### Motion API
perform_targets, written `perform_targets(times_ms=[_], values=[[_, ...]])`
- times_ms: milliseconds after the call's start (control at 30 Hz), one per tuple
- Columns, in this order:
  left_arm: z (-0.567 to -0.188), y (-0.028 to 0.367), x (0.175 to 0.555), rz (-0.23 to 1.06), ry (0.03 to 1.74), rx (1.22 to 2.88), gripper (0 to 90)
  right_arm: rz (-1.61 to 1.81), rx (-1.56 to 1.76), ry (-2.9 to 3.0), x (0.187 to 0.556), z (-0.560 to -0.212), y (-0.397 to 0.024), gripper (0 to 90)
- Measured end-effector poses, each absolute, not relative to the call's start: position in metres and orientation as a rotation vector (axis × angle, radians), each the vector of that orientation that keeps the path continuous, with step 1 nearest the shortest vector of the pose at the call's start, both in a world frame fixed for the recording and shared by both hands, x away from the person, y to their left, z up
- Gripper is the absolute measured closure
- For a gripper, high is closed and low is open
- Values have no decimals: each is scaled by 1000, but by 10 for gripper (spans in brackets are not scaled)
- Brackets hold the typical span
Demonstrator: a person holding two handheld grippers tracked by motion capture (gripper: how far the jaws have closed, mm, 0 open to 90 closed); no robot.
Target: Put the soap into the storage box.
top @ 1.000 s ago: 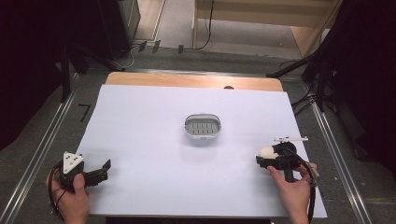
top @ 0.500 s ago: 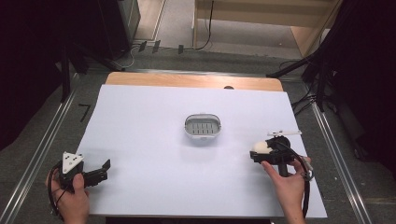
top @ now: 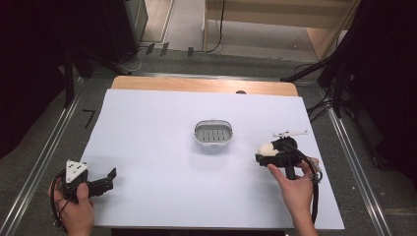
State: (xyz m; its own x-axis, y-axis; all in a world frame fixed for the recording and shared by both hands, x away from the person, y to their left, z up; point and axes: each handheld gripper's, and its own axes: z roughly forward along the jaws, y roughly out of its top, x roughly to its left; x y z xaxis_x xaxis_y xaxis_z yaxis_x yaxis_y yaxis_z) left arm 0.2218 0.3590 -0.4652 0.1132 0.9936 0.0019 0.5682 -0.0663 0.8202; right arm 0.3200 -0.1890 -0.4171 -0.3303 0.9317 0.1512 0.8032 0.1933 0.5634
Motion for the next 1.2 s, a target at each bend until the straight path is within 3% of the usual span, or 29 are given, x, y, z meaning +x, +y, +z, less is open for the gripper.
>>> perform_targets(times_ms=[1200], values=[[-465, 360, 222, 790, 1535, 1720, 0, 870, 1592, 2294, 346, -401, -135, 248]])
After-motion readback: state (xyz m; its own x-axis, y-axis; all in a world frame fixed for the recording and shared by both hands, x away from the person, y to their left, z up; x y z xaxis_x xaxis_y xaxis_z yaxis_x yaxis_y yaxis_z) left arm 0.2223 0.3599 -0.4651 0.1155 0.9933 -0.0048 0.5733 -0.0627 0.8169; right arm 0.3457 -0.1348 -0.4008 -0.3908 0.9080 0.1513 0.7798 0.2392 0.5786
